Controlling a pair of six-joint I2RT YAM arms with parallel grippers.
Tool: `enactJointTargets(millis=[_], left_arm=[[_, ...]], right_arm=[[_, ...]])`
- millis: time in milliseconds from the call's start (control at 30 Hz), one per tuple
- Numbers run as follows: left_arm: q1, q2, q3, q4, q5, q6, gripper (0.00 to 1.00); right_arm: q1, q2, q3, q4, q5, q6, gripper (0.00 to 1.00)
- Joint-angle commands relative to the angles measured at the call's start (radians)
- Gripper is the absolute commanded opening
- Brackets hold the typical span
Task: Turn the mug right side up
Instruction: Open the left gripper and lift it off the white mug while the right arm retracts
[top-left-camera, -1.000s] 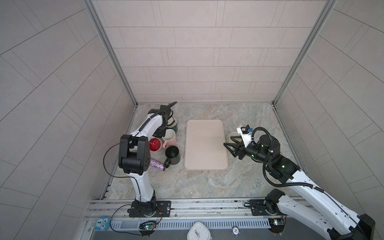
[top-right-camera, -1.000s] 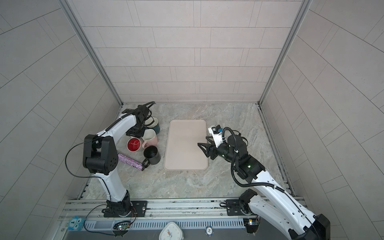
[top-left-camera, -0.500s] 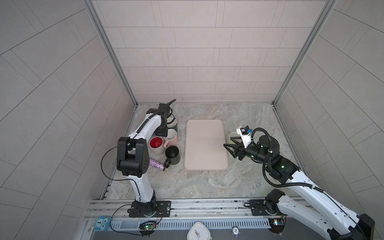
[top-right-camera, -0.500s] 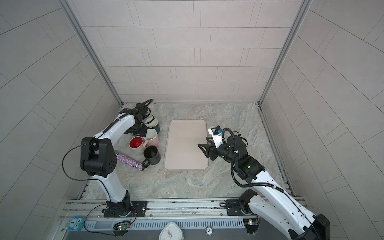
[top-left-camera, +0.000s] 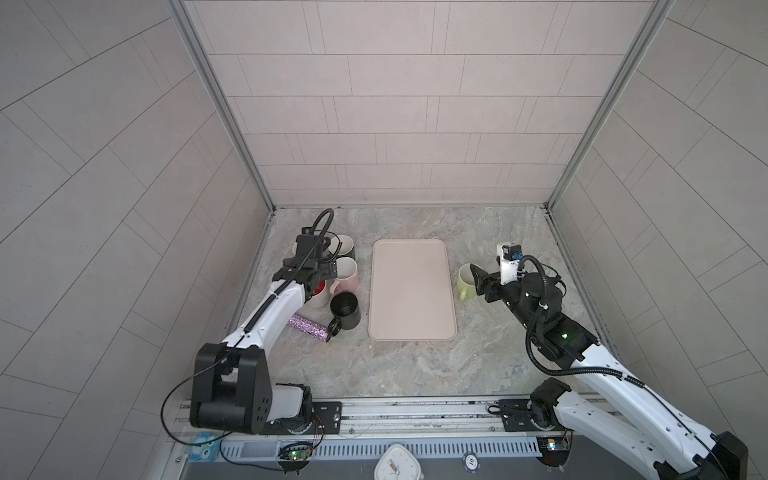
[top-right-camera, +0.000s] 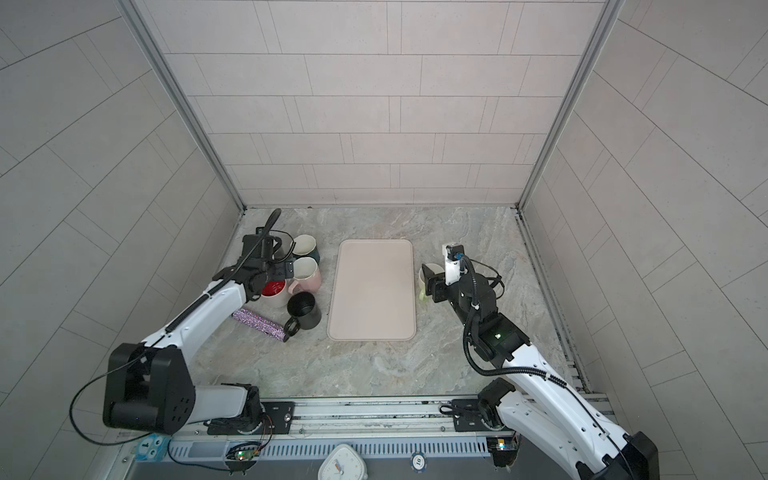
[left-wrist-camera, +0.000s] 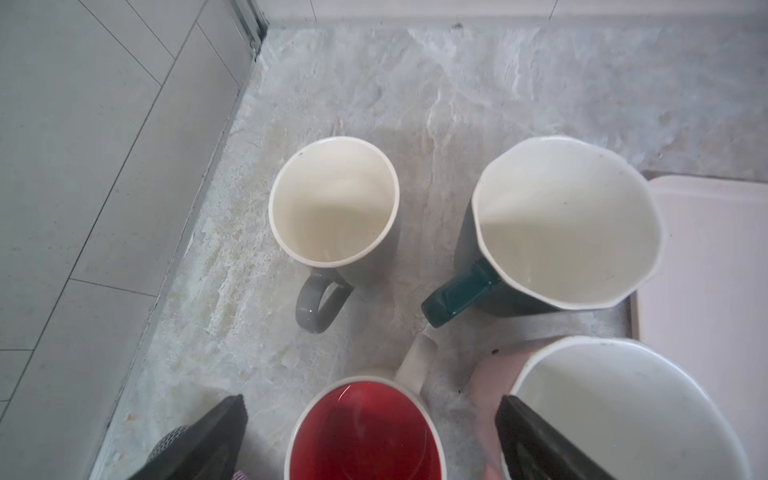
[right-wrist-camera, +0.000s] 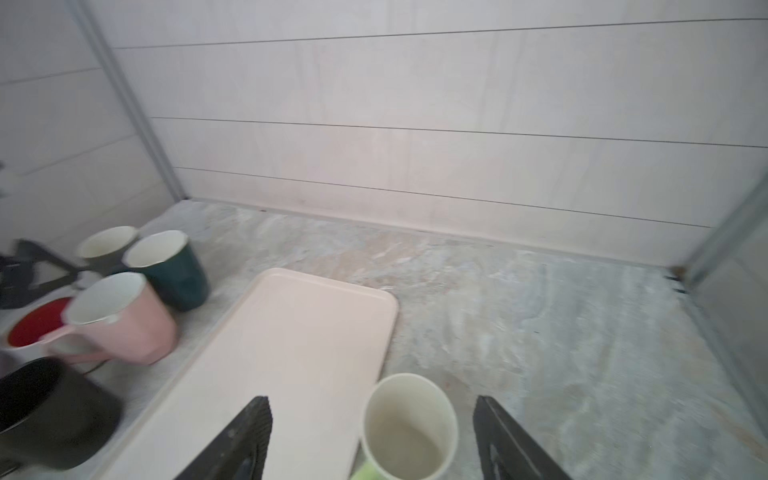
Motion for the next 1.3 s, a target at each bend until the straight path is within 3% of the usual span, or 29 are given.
enactJointTargets(millis=[0, 267, 333, 567, 767, 1100, 1200, 1267], left_arm=[[0.007, -0.041, -0.089, 0.329, -0.035, -0.006, 1.0], [0.001, -0.114, -0.288, 0.624, -0.057, -0.001, 1.0], [-0.004, -0.119, -0.365, 0.721, -0.04, -0.002, 1.0], [-0.01, -0.131, -0.537, 0.926, 0.008, 0.079, 1.0], [-0.01, -0.031, -0.58, 1.009, -0.019, 0.085, 1.0], [-0.003, 0.004, -0.548, 0.982, -0.024, 0.077, 1.0], [0.004, 0.005, -0.548, 1.001, -0.031, 0.074, 1.0], [0.01, 0.009, -0.548, 1.009, -0.031, 0.077, 1.0]], right_arm=[[-0.03, -0.005, -0.101, 0.153, 0.275, -0.031, 0.78], [-0.146, -0.015, -0.318, 0.541, 0.442, -0.111, 0.85], [-0.19, 0.011, -0.324, 0.544, 0.442, -0.084, 0.87], [-0.275, 0.271, -0.348, 0.66, 0.46, -0.045, 0.87], [-0.281, 0.549, -0.353, 0.93, 0.523, -0.103, 0.87], [-0.322, 0.748, -0.37, 1.225, 0.486, -0.149, 0.87], [-0.334, 0.694, -0.332, 1.058, 0.453, -0.122, 0.88], [-0.34, 0.705, -0.325, 1.064, 0.446, -0.117, 0.88]])
